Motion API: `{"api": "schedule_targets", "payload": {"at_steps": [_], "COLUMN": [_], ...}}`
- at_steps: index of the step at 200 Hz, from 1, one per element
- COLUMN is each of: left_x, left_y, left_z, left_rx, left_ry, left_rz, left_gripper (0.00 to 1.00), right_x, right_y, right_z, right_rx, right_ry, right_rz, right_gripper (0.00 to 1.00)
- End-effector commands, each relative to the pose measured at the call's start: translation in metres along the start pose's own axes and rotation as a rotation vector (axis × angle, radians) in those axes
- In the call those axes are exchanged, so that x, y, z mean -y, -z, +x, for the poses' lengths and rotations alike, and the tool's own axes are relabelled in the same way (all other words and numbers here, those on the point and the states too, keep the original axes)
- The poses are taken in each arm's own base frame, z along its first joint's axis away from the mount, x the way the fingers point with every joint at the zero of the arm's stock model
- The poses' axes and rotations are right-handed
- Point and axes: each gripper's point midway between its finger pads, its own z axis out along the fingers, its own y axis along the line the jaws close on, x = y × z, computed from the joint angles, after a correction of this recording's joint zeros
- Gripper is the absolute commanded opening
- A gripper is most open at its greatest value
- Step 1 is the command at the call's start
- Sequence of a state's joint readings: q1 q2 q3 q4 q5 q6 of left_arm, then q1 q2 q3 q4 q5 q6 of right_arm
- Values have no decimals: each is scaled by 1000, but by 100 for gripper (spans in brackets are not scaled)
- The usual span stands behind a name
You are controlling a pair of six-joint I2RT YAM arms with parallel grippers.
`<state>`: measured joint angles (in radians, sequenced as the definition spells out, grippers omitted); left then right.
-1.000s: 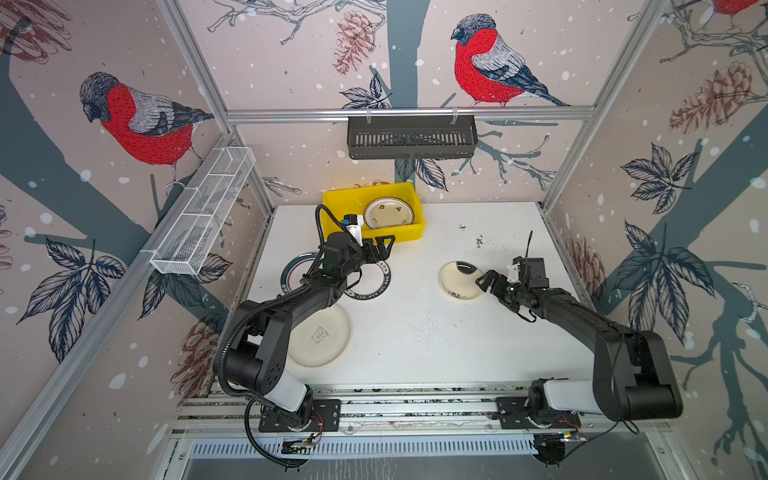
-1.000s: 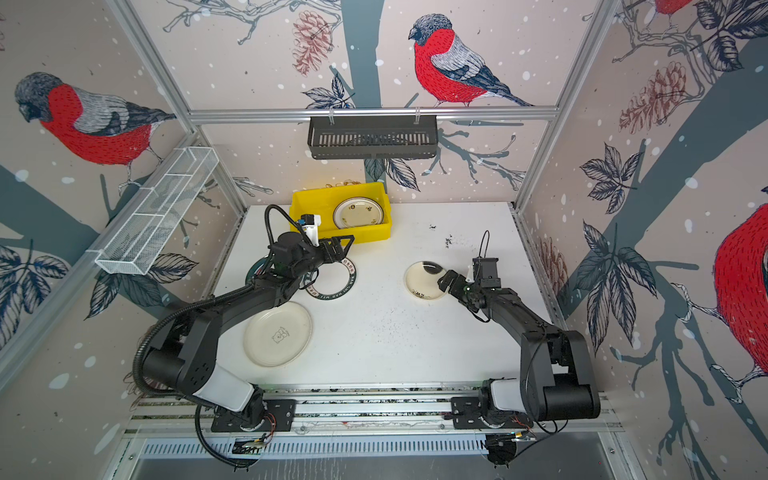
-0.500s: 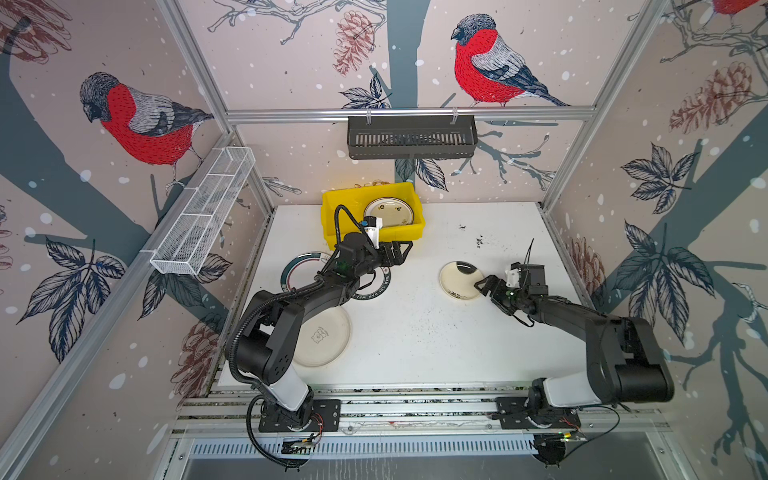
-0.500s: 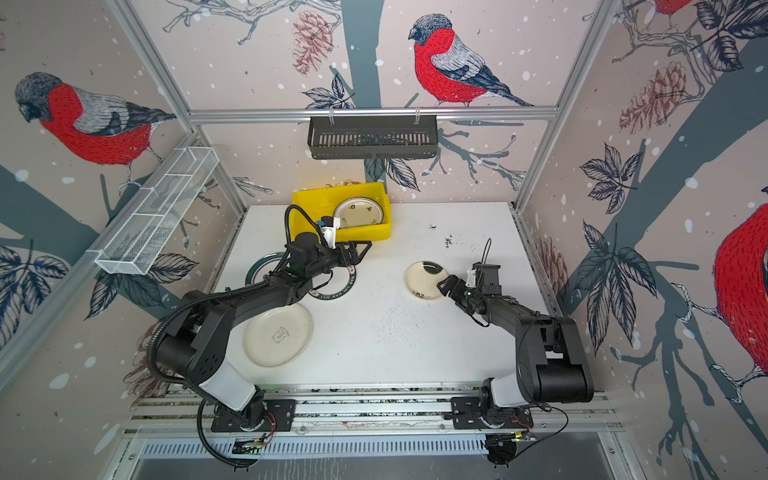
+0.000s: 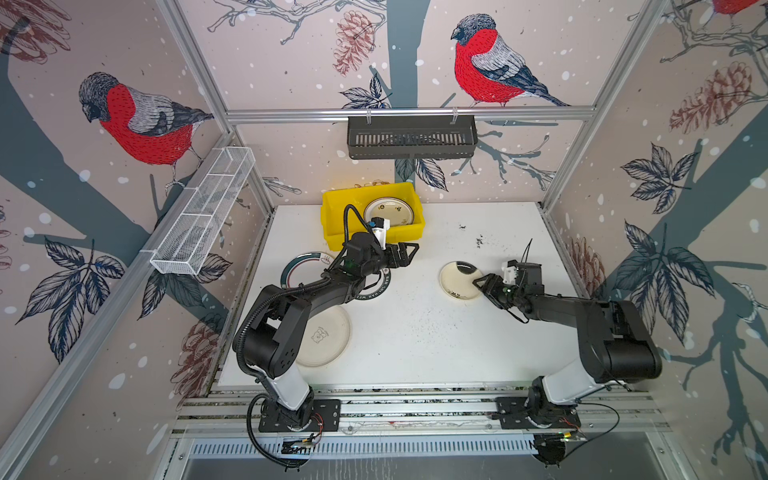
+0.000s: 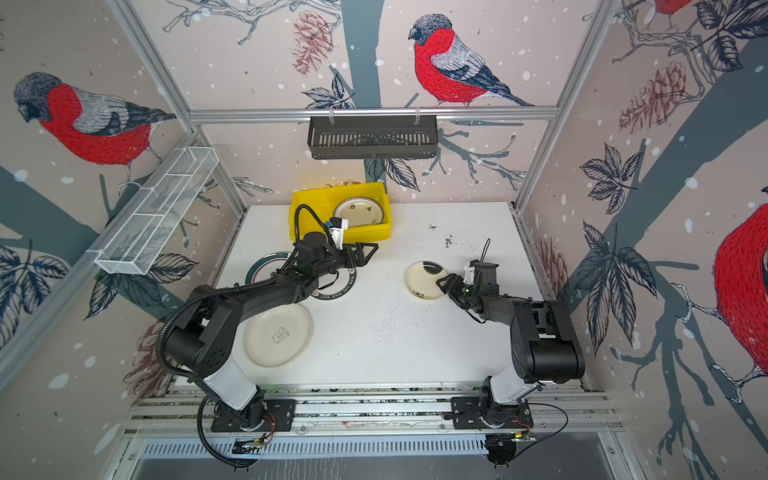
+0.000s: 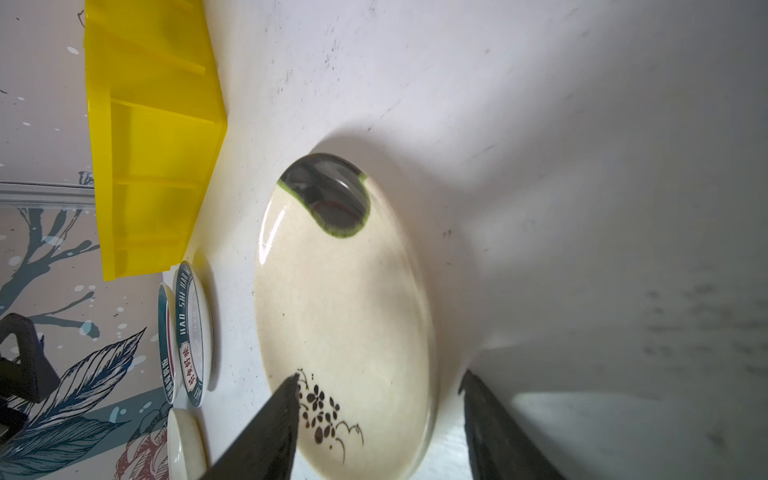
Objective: Place the plates into the plastic bin on the countertop
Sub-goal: 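Grip the flower-pattern plate edge with the right gripper and lift it upright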
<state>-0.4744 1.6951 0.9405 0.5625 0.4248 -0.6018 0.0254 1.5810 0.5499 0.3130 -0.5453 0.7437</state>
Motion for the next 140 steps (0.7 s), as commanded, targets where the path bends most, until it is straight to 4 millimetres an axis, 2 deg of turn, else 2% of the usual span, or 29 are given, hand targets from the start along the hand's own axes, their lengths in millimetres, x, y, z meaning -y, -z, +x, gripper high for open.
{"api": "schedule_targets", "payload": {"at_steps": [1,60,111,140], "left_x": [6,4,3,6], "left_y": [-3,-6,-8,-7], "left_z": [-3,0,1,0], "left_rx": [1,-13,-22,-23], "left_ry": [-1,0,0,-4], "left_rz": [28,20,20,26], "left_gripper": [97,97,97,97], "right_x": [1,12,19,19], "right_y": [-3,-14,-15,-13], "right_z": [-1,1,-2,-4], "right_rx": [1,-14,2,7], "right_ry": [-26,-45,-38,-38], "right_rz": [-9,10,50,56], "right_gripper": [58,36,15,9]}}
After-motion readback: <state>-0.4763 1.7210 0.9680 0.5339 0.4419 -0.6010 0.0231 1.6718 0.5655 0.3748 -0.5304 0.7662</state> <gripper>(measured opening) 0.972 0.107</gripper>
